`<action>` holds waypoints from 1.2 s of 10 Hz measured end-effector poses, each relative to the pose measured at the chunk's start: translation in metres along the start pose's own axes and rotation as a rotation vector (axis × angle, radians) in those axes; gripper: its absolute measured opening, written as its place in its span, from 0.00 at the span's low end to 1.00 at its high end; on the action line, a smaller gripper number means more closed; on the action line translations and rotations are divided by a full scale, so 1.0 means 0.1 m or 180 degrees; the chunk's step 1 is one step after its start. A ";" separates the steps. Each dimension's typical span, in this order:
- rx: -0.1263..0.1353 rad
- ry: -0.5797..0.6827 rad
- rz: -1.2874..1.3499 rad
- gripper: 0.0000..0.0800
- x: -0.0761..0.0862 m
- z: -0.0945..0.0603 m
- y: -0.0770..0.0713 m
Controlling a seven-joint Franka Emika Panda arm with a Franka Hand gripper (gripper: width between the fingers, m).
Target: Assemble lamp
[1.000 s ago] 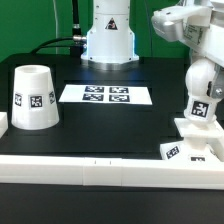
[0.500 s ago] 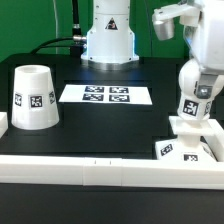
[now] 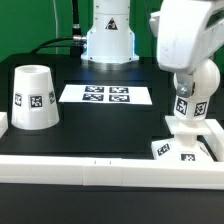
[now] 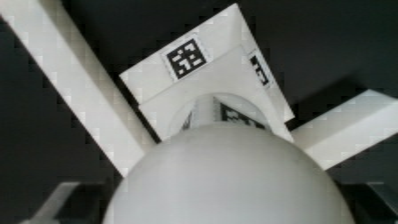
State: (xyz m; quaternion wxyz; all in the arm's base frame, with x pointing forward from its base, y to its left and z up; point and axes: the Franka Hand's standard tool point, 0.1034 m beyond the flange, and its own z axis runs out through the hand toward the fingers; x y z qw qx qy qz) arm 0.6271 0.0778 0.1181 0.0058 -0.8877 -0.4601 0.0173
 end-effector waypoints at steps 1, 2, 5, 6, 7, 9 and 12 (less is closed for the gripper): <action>0.0000 0.0000 0.0213 0.72 0.00 0.00 0.00; 0.0000 0.0000 0.0398 0.72 0.00 0.00 0.00; 0.0015 0.0049 0.1259 0.72 0.02 0.01 -0.02; 0.0008 0.0076 0.1584 0.72 0.04 0.01 -0.02; 0.0004 0.0090 0.1853 0.72 0.05 0.01 -0.02; 0.0013 0.0091 0.2430 0.72 0.09 0.01 -0.06; 0.0033 0.0094 0.3069 0.72 0.09 0.01 -0.05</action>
Offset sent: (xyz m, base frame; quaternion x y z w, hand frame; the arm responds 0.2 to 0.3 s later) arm -0.0195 -0.0037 -0.0070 0.0305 0.0131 0.2720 0.9617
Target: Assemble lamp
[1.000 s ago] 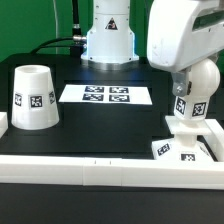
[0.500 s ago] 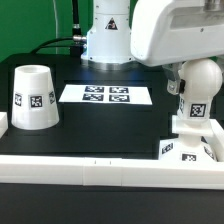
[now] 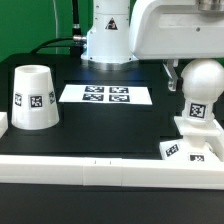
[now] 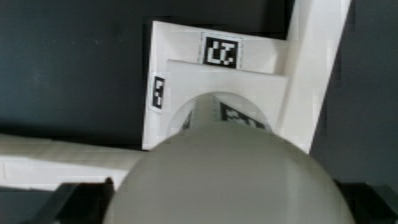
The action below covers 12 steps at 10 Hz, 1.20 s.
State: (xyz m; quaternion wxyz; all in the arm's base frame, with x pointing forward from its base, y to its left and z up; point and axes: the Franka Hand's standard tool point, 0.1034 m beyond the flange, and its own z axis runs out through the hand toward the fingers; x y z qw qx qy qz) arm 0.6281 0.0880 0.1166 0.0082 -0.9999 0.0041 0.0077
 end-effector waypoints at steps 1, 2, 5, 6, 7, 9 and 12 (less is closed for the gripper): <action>0.0003 -0.0001 0.0178 0.72 0.00 0.00 0.00; 0.0007 -0.0002 0.0364 0.72 0.00 0.00 0.00; 0.0050 -0.0020 0.1156 0.72 0.00 0.01 0.01; 0.0084 -0.0028 0.1407 0.72 0.00 0.01 0.01; 0.0132 -0.0038 0.1773 0.72 0.01 0.01 0.01; 0.0187 -0.0075 0.2309 0.72 0.00 0.02 0.01; 0.0290 -0.0171 0.3256 0.72 -0.01 0.02 -0.01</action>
Offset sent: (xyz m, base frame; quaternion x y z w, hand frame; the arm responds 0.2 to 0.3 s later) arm 0.0000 0.0000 0.0000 0.0000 0.0000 0.1296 0.9916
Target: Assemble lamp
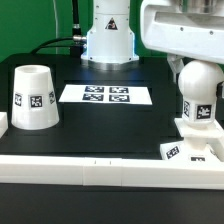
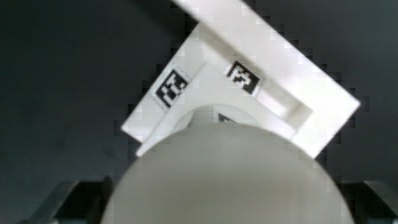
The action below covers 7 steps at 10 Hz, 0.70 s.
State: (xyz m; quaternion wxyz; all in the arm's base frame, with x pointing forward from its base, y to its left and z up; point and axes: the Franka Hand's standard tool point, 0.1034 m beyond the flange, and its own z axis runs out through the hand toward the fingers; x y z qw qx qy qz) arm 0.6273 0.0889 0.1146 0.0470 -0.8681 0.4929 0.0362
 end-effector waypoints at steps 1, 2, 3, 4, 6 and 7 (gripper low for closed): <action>0.0024 -0.0041 0.0231 0.72 0.00 0.00 0.00; 0.0055 -0.0095 0.0580 0.72 -0.01 0.00 -0.01; 0.0067 -0.0126 0.0745 0.72 -0.01 0.01 -0.01; 0.0085 -0.0179 0.1108 0.72 -0.03 0.01 -0.03; 0.0116 -0.0242 0.1339 0.72 -0.01 0.01 -0.03; 0.0113 -0.0254 0.1497 0.80 -0.04 0.01 -0.04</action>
Offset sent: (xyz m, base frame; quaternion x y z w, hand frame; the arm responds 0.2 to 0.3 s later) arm 0.0018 0.0044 -0.0163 -0.0039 -0.0202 0.2616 0.9650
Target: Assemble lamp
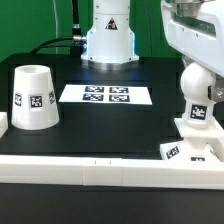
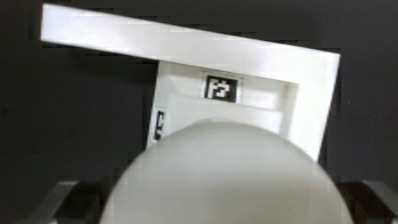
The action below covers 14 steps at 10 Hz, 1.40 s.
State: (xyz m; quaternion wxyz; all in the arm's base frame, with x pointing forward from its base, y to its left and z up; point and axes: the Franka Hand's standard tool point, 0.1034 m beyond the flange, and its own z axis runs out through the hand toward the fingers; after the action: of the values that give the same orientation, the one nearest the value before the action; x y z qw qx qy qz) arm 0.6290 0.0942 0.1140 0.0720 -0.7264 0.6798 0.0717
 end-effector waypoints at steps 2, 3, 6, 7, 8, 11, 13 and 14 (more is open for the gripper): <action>-0.0004 0.0007 -0.0159 0.85 0.00 0.00 0.00; -0.0018 0.0004 -0.0393 0.87 -0.01 0.00 0.01; -0.0094 -0.0022 -0.1134 0.87 -0.06 -0.05 0.01; -0.0091 -0.0029 -0.1447 0.87 -0.07 -0.05 0.01; -0.0092 -0.0034 -0.1676 0.87 -0.06 -0.04 0.01; -0.0092 -0.0045 -0.2360 0.87 -0.06 -0.04 0.01; -0.0135 0.0006 -0.2974 0.87 -0.04 -0.04 0.02; -0.0170 0.0051 -0.3386 0.87 -0.03 -0.04 0.02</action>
Offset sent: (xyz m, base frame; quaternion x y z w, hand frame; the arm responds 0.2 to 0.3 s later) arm -0.0022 -0.0048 0.0065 -0.0529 0.0110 -0.1358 0.9893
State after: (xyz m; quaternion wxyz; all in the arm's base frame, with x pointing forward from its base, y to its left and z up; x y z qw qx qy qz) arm 0.6265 0.0963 0.1183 0.0748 -0.9728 0.2160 0.0370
